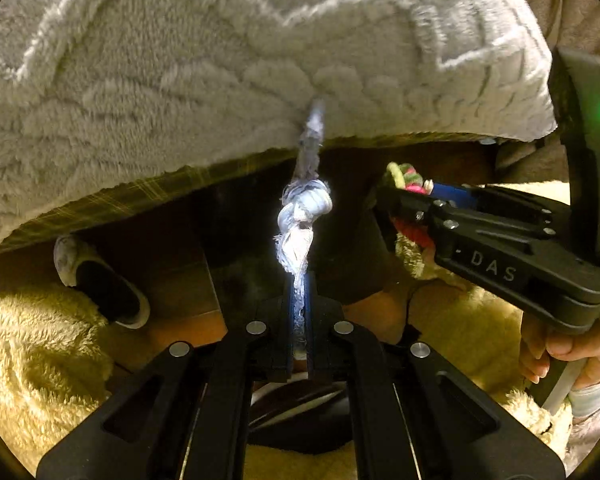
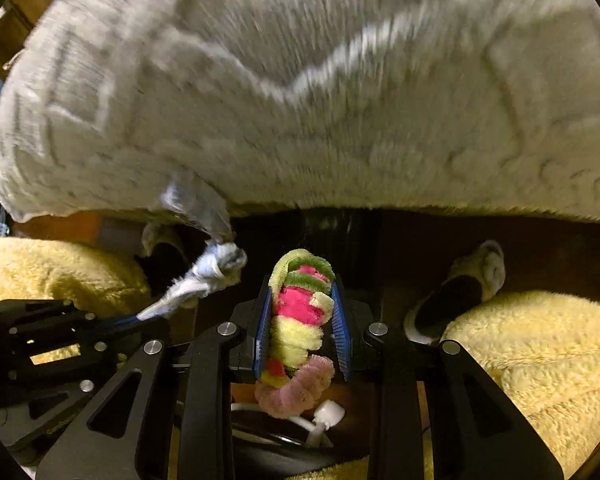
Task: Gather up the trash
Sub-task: 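Carry both held items down past the bed edge toward the bin, then open both grippers to drop the toy and cloth into the bin, then raise both grippers over the bed and grasp the green lotion bottle with right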
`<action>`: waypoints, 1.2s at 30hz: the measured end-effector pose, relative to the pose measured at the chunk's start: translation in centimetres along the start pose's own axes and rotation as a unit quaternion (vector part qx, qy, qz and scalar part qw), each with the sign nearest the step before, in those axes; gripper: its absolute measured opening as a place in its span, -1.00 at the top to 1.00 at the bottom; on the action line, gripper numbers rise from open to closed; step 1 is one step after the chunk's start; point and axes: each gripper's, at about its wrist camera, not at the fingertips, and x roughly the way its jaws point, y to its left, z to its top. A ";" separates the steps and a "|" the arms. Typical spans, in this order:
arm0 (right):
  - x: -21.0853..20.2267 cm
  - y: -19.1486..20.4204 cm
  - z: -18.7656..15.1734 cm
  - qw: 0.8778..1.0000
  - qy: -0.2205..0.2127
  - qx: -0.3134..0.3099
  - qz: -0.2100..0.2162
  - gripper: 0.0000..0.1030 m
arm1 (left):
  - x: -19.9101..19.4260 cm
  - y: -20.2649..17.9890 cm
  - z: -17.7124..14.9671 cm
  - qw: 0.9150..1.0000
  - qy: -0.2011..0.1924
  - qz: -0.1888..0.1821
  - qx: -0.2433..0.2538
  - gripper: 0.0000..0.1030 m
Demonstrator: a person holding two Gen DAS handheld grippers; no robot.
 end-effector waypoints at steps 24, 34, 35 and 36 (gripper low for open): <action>-2.3 -0.1 2.3 0.999 -0.027 0.022 -0.004 -0.09 | 0.6 0.5 0.7 1.000 0.007 0.010 0.004 0.34; -8.1 -0.6 2.7 0.993 -0.110 0.027 -0.019 -0.35 | -6.1 0.5 1.3 0.995 -0.084 0.052 0.001 -0.03; -8.8 -0.6 2.8 0.992 -0.118 0.025 -0.021 -0.36 | -6.8 0.5 1.5 0.994 -0.094 0.059 0.001 -0.05; -9.4 -0.6 2.9 0.991 -0.128 0.023 -0.022 -0.36 | -7.8 0.5 1.6 0.992 -0.108 0.068 0.002 -0.13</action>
